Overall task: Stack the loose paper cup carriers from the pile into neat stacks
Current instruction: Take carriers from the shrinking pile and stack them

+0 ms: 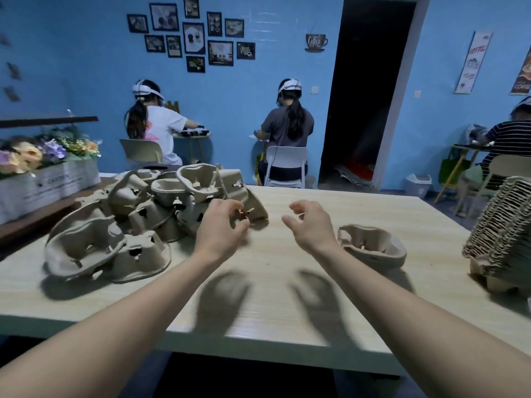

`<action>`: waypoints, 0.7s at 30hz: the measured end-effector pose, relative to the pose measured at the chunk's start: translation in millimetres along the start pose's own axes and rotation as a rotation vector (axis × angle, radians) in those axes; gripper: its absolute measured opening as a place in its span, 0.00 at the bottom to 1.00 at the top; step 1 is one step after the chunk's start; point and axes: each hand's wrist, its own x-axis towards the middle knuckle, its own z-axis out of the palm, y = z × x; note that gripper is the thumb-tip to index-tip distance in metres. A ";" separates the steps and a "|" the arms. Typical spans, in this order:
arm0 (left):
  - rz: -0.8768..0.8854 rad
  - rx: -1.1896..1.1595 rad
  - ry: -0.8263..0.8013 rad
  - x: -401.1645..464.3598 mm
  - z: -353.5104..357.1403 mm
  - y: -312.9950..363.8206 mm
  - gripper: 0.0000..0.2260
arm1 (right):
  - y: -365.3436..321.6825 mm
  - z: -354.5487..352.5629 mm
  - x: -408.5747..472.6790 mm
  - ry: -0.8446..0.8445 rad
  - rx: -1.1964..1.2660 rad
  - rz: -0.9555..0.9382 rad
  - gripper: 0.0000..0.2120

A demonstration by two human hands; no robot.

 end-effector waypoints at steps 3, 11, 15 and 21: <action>0.011 0.125 0.121 11.4 -22.0 -22.2 0.17 | -22.4 26.0 13.6 -0.024 0.025 -0.026 0.17; 0.102 0.372 0.171 46.7 -52.2 -56.3 0.16 | -63.3 76.7 50.4 -0.050 -0.042 -0.131 0.19; 0.190 0.414 0.164 57.8 -50.8 -70.2 0.10 | -72.4 94.8 59.6 -0.015 -0.077 -0.142 0.16; 0.278 0.365 0.184 61.4 -47.3 -74.4 0.03 | -76.2 106.3 64.5 0.016 -0.098 -0.132 0.07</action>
